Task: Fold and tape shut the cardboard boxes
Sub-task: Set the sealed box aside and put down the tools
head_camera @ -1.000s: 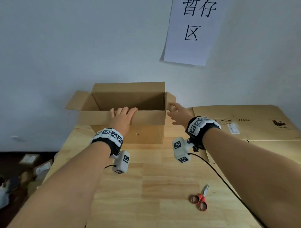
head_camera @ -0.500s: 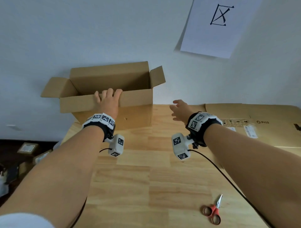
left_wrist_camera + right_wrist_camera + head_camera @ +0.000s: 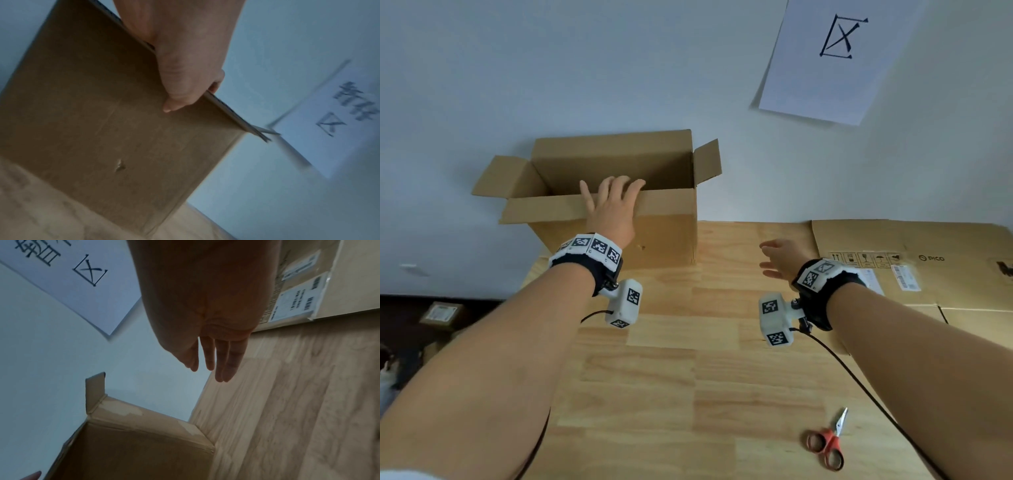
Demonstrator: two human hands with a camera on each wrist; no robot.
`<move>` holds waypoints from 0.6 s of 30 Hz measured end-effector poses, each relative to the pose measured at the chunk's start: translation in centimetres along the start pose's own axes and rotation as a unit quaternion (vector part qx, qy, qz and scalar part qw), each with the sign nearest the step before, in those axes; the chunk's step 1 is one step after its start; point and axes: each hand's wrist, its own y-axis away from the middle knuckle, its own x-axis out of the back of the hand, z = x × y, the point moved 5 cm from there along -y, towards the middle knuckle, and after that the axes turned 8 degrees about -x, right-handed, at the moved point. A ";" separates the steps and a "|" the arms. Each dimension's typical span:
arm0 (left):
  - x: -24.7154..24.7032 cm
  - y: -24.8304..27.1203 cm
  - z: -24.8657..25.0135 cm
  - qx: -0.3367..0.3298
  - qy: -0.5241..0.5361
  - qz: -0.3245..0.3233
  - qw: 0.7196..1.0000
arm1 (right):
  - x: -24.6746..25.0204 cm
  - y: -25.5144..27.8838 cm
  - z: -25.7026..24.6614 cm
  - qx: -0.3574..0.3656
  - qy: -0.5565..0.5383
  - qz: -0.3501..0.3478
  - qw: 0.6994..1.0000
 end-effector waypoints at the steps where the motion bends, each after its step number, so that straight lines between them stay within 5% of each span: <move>1: 0.6 0.2 1.1 -0.027 0.000 0.008 1.000 | 0.5 0.4 0.5 -0.002 -0.011 0.002 1.000; 6: 2.3 1.8 8.3 -0.154 0.071 0.039 0.985 | 4.5 2.7 4.9 -0.019 -0.054 0.024 0.998; 9: 1.0 3.7 13.1 -0.186 0.125 0.000 0.975 | 7.5 4.7 9.7 -0.034 -0.062 0.057 0.996; 18: -7.9 13.3 21.3 -0.071 0.264 -0.231 0.934 | 11.8 9.2 23.4 -0.028 0.196 0.075 0.977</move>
